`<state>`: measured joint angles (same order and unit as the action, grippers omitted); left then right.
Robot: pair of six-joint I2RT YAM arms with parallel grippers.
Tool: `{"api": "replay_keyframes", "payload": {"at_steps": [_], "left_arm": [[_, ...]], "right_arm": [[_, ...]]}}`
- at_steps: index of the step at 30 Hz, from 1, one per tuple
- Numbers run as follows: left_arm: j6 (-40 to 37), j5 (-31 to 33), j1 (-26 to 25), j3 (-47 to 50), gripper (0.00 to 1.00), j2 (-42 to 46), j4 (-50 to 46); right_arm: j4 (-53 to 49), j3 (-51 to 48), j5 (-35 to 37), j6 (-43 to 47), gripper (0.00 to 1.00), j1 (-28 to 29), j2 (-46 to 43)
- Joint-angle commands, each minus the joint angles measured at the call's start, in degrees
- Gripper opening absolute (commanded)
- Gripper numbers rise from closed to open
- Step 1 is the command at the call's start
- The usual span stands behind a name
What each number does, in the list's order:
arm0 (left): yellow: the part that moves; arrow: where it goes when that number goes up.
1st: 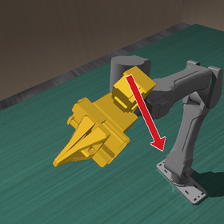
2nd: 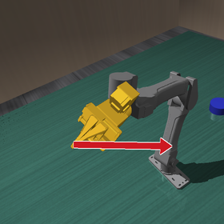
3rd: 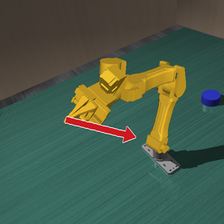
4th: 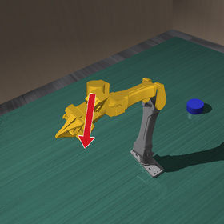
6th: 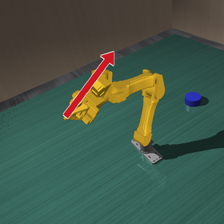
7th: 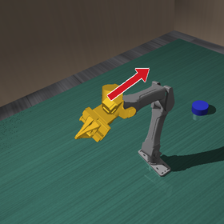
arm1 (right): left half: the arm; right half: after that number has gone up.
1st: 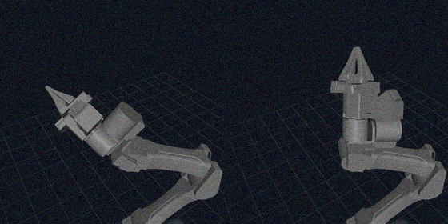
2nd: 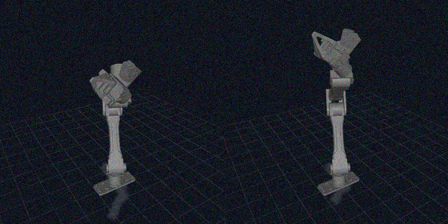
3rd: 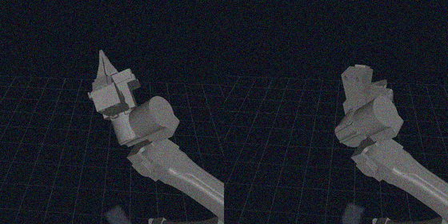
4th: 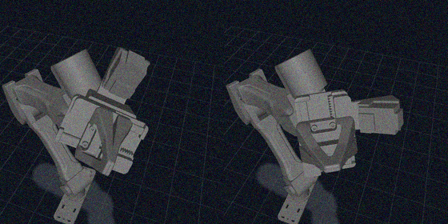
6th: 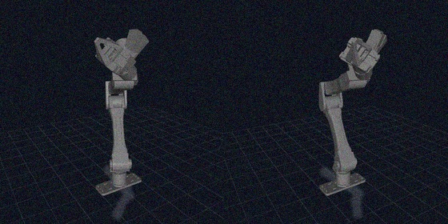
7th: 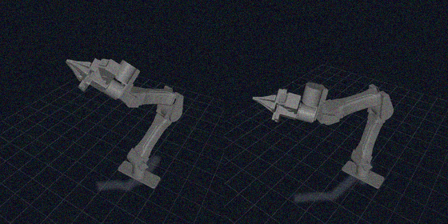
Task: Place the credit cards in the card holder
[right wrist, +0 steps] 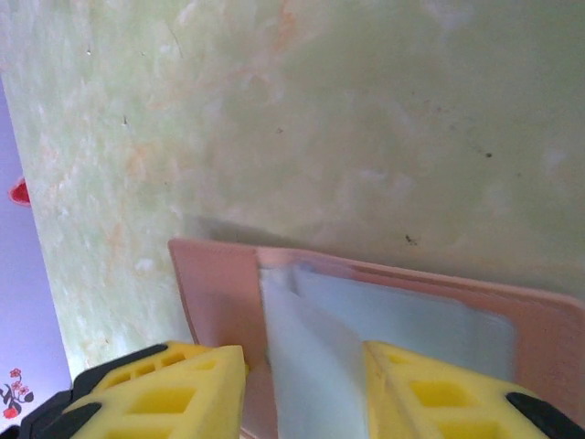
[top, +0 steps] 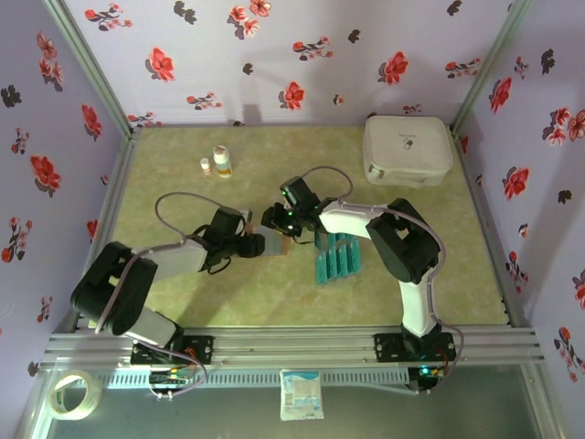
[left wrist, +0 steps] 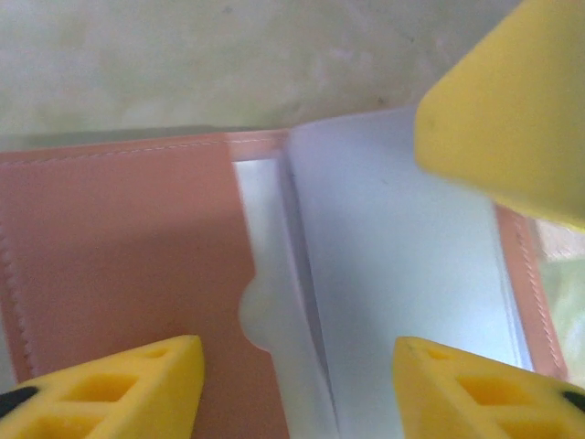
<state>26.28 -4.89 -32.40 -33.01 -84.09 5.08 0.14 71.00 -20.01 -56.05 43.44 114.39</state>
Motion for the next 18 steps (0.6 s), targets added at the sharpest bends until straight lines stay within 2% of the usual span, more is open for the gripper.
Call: {"api": "replay_keyframes", "payload": {"at_steps": [1, 5, 8, 18], "left_arm": [[4.03, 3.3, 0.23, 2.11, 0.6, 8.3, -3.59], [7.94, 8.15, 0.87, 5.1, 0.7, 19.28, -4.42], [8.45, 9.31, 1.42, 4.82, 0.72, 24.11, -7.68], [8.09, 9.12, 2.74, 3.42, 0.76, 28.56, -12.35]], "right_arm": [[1.59, 1.75, -1.25, -2.38, 0.37, 0.85, -0.27], [2.73, 2.82, -1.65, -4.18, 0.38, 1.66, 0.26], [3.06, 4.77, -2.3, -5.21, 0.38, 2.74, 1.9], [3.82, 10.89, -1.81, -8.58, 0.39, 6.35, 7.98]]}}
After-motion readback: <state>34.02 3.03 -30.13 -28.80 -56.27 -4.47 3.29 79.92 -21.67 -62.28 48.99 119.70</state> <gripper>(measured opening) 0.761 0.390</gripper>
